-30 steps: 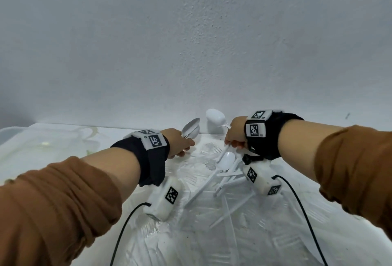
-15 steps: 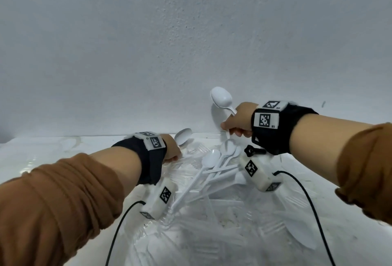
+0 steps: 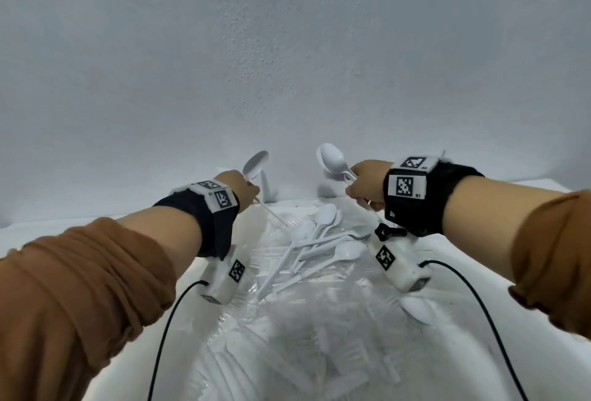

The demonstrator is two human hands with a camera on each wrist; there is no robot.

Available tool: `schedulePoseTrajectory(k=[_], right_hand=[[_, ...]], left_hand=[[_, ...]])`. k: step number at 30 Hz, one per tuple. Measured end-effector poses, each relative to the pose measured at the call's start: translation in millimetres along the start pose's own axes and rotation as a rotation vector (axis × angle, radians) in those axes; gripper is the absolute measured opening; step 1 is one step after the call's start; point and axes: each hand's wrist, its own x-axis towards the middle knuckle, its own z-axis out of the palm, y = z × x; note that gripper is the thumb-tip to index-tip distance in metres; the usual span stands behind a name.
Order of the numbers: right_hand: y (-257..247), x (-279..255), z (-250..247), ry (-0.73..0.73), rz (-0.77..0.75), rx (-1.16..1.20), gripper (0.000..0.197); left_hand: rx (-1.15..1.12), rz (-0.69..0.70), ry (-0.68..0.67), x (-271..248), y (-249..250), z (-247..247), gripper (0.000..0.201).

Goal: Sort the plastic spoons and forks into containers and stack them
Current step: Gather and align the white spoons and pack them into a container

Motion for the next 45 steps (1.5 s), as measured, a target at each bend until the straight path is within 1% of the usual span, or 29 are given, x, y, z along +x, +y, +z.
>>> schedulePoseTrajectory(k=[2, 5, 7, 8, 10, 11, 13, 14, 15, 16, 18, 20, 22, 24, 25, 28, 30, 32, 35, 40, 43, 45], right_hand=[[1.8, -12.7, -1.5, -0.024, 0.019, 0.059, 0.021], [4.2, -31.1, -4.2, 0.001, 0.064, 0.144, 0.024], [11.9, -41.3, -3.8, 0.006, 0.1, 0.185, 0.024], [18.2, -46.6, -2.9, 0.014, 0.116, 0.247, 0.024], [30.4, -58.4, -1.3, 0.032, 0.145, 0.375, 0.024], [36.2, -65.0, -1.5, 0.028, 0.146, 0.367, 0.024], [43.5, -74.9, -3.1, 0.015, 0.114, 0.226, 0.019], [47.5, -80.6, -4.1, 0.028, 0.094, 0.134, 0.016], [51.2, -84.4, -5.0, 0.05, 0.076, 0.054, 0.015], [56.3, -87.6, -5.7, 0.08, 0.062, -0.012, 0.015], [65.6, -89.7, -3.5, 0.123, 0.041, -0.135, 0.017], [75.1, -87.4, 0.4, 0.129, 0.059, -0.212, 0.019], [80.2, -85.5, 3.5, 0.1, 0.062, -0.212, 0.018], [81.9, -85.0, 7.2, 0.04, 0.028, -0.159, 0.017], [81.8, -84.1, 9.1, 0.007, -0.004, -0.155, 0.018], [80.3, -76.5, 16.7, -0.107, -0.093, -0.292, 0.03], [81.9, -66.5, 22.9, -0.18, -0.12, -0.364, 0.037], [83.6, -57.3, 27.0, -0.23, -0.137, -0.387, 0.041], [86.9, -45.5, 30.0, -0.283, -0.158, -0.382, 0.04], [87.8, -30.2, 37.0, -0.357, -0.156, -0.388, 0.032], [88.0, -27.4, 38.7, -0.358, -0.175, -0.416, 0.028], [89.3, -26.5, 37.9, -0.358, -0.18, -0.393, 0.027]], left_hand=[[-0.022, 0.082, 0.022, -8.6, 1.6, -5.4, 0.032], [-0.051, 0.195, 0.041, -25.9, 7.3, -5.2, 0.02], [-0.097, 0.24, 0.032, -35.9, 12.5, 0.2, 0.008], [-0.125, 0.246, 0.023, -42.7, 15.8, 3.7, 0.004], [-0.188, 0.253, -0.006, -54.2, 21.5, 11.3, 0.014], [-0.209, 0.253, -0.02, -59.0, 24.8, 15.9, 0.023], [-0.196, 0.264, -0.063, -66.9, 30.5, 23.1, 0.043], [-0.183, 0.277, -0.094, -71.7, 33.8, 26.0, 0.038], [-0.161, 0.286, -0.113, -74.9, 36.5, 27.4, 0.025], [-0.143, 0.294, -0.129, -79.4, 39.2, 28.1, 0.017], [-0.157, 0.293, -0.144, -89.7, 44.3, 25.9, 0.028], [-0.203, 0.275, -0.149, -94.4, 50.0, 26.2, 0.029], [-0.297, 0.251, -0.156, -95.4, 52.6, 29.5, 0.028], [-0.42, 0.227, -0.18, -98.4, 53.9, 33.2, 0.029], [-0.439, 0.222, -0.177, -99.0, 54.1, 35.1, 0.03], [-0.382, 0.218, -0.152, -102.1, 53.7, 40.8, 0.036], [-0.394, 0.221, -0.14, -99.6, 52.8, 46.4, 0.037], [-0.415, 0.235, -0.138, -98.3, 51.2, 49.6, 0.038], [-0.399, 0.228, -0.113, -97.7, 47.9, 49.9, 0.036], [-0.232, 0.179, -0.066, -98.4, 45.7, 49.0, 0.042], [-0.176, 0.172, -0.046, -100.1, 45.8, 49.3, 0.044], [-0.146, 0.186, -0.038, -102.1, 45.9, 48.5, 0.04]])
